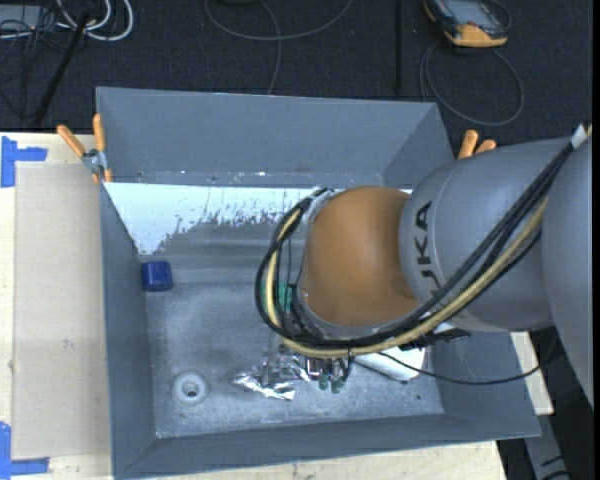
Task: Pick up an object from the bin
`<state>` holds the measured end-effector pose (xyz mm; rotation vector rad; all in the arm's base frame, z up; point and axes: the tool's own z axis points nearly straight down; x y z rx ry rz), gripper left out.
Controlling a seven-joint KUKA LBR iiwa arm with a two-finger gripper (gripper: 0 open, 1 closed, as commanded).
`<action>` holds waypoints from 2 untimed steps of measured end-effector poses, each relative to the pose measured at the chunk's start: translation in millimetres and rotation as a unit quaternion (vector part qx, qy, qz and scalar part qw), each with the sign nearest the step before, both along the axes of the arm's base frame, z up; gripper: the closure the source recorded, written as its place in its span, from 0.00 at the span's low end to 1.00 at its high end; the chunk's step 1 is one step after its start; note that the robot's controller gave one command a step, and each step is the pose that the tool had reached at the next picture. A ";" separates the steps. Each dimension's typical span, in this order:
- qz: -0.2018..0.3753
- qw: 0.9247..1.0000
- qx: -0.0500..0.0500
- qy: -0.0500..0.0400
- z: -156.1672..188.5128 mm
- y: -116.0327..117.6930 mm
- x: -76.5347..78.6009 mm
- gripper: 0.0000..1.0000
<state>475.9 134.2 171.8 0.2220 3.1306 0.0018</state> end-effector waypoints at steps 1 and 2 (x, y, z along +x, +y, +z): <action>0.000 1.000 -0.001 0.002 0.9 -0.4 0.1 1.00; -0.001 1.000 0.000 0.001 16.2 -1.1 0.8 1.00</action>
Offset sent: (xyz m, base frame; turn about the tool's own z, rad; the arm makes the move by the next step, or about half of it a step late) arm 0.0001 -0.0001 0.0019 0.0000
